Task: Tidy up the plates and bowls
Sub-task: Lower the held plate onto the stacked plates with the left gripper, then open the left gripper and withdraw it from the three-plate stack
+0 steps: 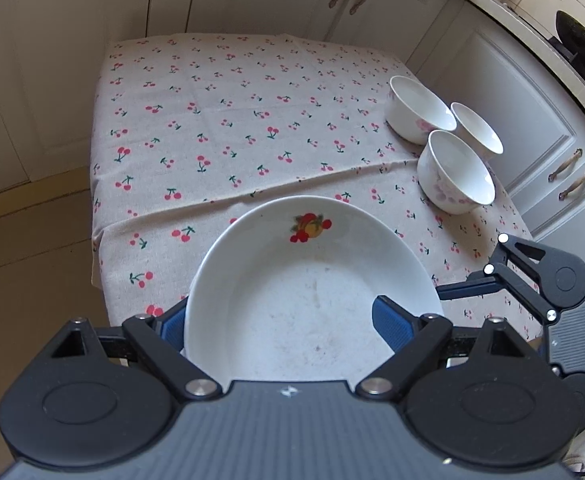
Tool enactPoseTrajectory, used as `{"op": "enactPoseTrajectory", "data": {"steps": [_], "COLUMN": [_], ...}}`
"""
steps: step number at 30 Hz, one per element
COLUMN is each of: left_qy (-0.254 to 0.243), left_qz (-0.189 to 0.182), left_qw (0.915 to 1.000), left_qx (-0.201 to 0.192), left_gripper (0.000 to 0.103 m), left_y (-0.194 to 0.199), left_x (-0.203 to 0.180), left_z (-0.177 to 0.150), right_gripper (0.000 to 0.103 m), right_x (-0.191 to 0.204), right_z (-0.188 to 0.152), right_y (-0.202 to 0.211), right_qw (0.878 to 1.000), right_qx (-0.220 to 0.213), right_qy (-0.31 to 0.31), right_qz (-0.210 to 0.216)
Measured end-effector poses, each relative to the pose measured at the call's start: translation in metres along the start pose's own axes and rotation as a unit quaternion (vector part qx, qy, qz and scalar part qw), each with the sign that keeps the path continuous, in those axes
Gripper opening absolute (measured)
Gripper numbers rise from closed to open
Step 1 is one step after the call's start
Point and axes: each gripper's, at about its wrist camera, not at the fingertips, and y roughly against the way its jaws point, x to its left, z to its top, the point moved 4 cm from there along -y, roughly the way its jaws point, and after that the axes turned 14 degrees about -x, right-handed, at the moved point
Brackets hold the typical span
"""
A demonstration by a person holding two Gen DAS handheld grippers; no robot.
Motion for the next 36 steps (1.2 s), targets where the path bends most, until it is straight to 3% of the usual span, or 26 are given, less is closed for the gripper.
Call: {"op": "enactPoseTrajectory", "data": {"steps": [8,19,30,36], "left_qy": [0.005,0.003,-0.077,-0.079], "left_qz": [-0.012,-0.023,0.065,0.073], "left_qw": [0.9999,0.9997,0.9948,0.9941], "left_qx": [-0.01,-0.007,0.014,0.008], "left_gripper": [0.094,0.094,0.094,0.094], "left_y": [-0.002,-0.003,-0.013,-0.014], "left_x": [0.002,0.004,-0.014,-0.014], "left_z": [0.004,0.005,0.001,0.0], "right_gripper": [0.103,0.103,0.103,0.103], "right_x": [0.005,0.004,-0.009,-0.017], "right_z": [0.002,-0.002,-0.014,-0.022], "right_y": [0.004,0.021,0.057,0.066], "right_qw": [1.0,0.998,0.986,0.979], "right_qx": [-0.021,-0.053,-0.116,-0.134], "right_qy": [0.016,-0.017,-0.117,-0.15], "right_qz": [-0.006,-0.012,-0.012,-0.007]}}
